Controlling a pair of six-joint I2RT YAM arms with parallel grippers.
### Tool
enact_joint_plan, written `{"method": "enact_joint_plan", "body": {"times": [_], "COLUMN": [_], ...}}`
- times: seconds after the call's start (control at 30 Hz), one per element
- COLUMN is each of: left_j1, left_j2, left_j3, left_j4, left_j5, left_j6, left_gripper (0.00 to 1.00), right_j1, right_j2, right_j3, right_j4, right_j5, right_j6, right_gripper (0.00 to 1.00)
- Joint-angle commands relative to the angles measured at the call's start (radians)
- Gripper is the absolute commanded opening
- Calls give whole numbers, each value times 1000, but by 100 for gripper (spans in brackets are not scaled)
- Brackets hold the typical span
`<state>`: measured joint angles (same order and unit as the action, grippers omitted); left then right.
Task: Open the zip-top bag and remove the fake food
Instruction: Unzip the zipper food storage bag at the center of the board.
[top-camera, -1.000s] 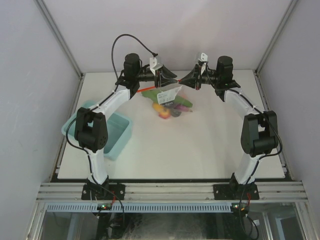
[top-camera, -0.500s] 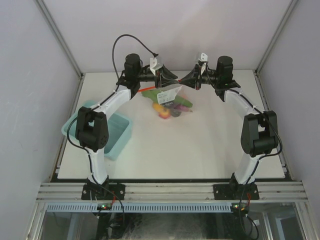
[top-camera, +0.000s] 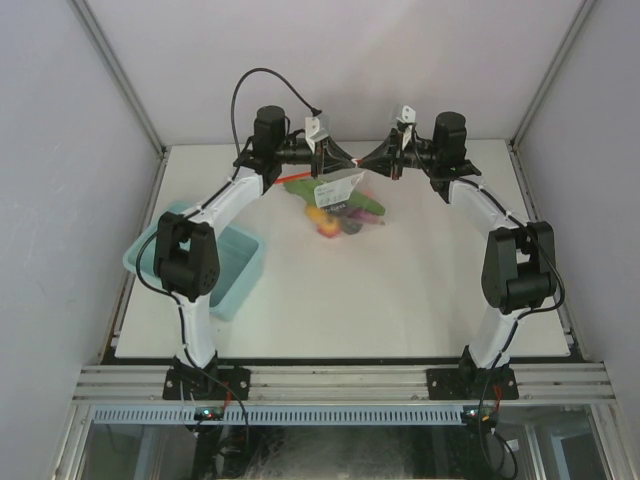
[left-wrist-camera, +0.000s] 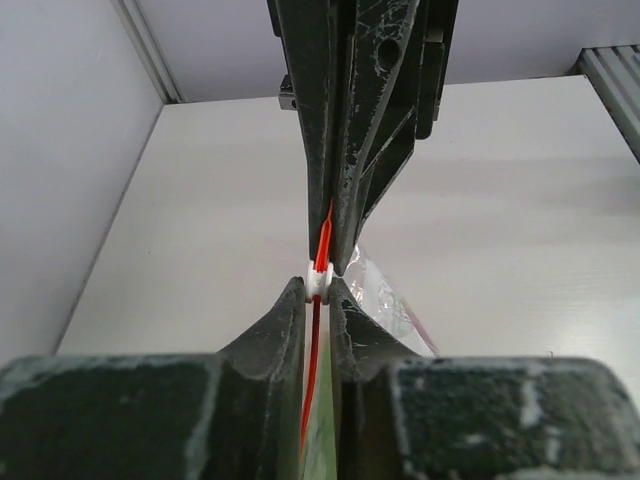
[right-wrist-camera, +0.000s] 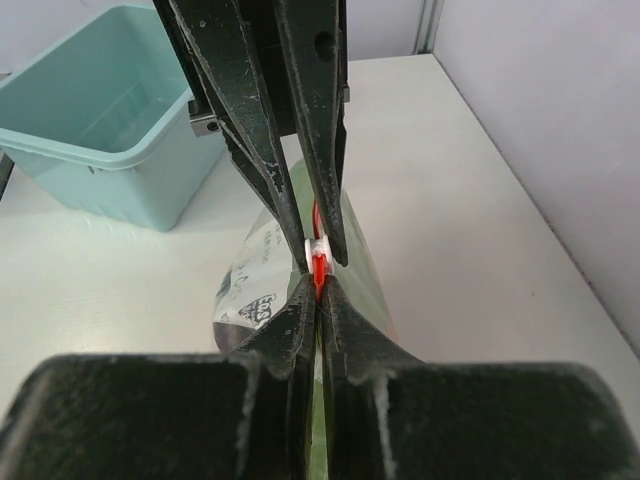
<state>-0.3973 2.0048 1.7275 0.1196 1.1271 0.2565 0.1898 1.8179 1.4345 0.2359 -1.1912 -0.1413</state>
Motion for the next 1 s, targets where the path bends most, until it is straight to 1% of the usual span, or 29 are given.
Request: {"method": "enact_joint_plan", "body": {"times": [0.0,0.07,0.1,0.4,0.67,0.83,0.97], "left_j1": [-5,-6,-5,27,46,50,51], "left_j2": [-5,-2,-2,-18,-18,-14,-10], "left_j3": [52,57,59,23,12,23,63], "left_j4": [-17,-16,-17,20,7,-70,-252], "left_j5": [-4,2,2,12,25,14,-34], "left_j6": [34,28,24,-2,2,57,208], "left_gripper": [10,2,0,0,0,0,0], "right_j1": [0,0,-1,-13,-20,-28,-34], "right_j2": [-49,-49,-49,-60,-72,-80,-89], "right_j3": [10,9,9,1,-17,-30,-40], "right_j4": [42,40,38,36,63,90,103], "right_j5": [-28,-28,-28,-4,15,27,38], "right_j6": [-2,-2,-4,-2,20,39,48], "right_gripper": [0,0,0,0,0,0,0]}}
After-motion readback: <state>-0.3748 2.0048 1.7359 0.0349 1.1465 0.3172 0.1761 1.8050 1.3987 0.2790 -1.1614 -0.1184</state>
